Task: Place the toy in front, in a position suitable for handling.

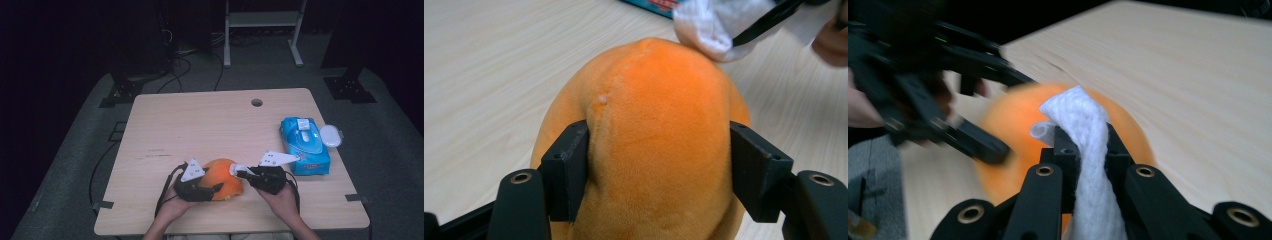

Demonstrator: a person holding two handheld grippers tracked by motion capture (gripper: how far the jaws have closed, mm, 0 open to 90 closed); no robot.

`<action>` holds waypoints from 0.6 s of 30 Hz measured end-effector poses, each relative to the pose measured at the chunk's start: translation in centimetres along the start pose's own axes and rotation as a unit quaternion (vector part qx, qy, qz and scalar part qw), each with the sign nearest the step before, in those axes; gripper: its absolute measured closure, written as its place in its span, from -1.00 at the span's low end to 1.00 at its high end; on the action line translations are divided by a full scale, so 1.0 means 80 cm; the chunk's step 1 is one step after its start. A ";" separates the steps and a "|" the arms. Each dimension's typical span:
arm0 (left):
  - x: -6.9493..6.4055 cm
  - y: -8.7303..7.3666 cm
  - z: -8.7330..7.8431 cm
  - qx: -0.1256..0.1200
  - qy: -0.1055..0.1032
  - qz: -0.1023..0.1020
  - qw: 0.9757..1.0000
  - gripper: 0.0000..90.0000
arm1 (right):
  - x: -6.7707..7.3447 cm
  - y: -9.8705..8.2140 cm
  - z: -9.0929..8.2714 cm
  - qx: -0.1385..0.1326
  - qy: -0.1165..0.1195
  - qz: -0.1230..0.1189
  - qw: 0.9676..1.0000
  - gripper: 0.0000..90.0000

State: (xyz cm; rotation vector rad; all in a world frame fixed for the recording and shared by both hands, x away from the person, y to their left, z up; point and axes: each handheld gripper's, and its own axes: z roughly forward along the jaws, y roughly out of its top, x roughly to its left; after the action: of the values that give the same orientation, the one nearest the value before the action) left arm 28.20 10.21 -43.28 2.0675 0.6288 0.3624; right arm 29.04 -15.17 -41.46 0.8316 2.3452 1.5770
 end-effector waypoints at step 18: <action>0.015 0.000 -0.009 -0.022 -0.048 -0.058 0.997 -0.51 | 0.000 -0.008 0.007 0.017 -0.007 -0.017 1.000 0.81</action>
State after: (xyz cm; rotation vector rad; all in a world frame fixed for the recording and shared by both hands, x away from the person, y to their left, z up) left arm 28.82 11.41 -42.86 1.9829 0.6732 0.2062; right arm 29.07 -14.90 -42.22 0.8023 2.3711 1.5167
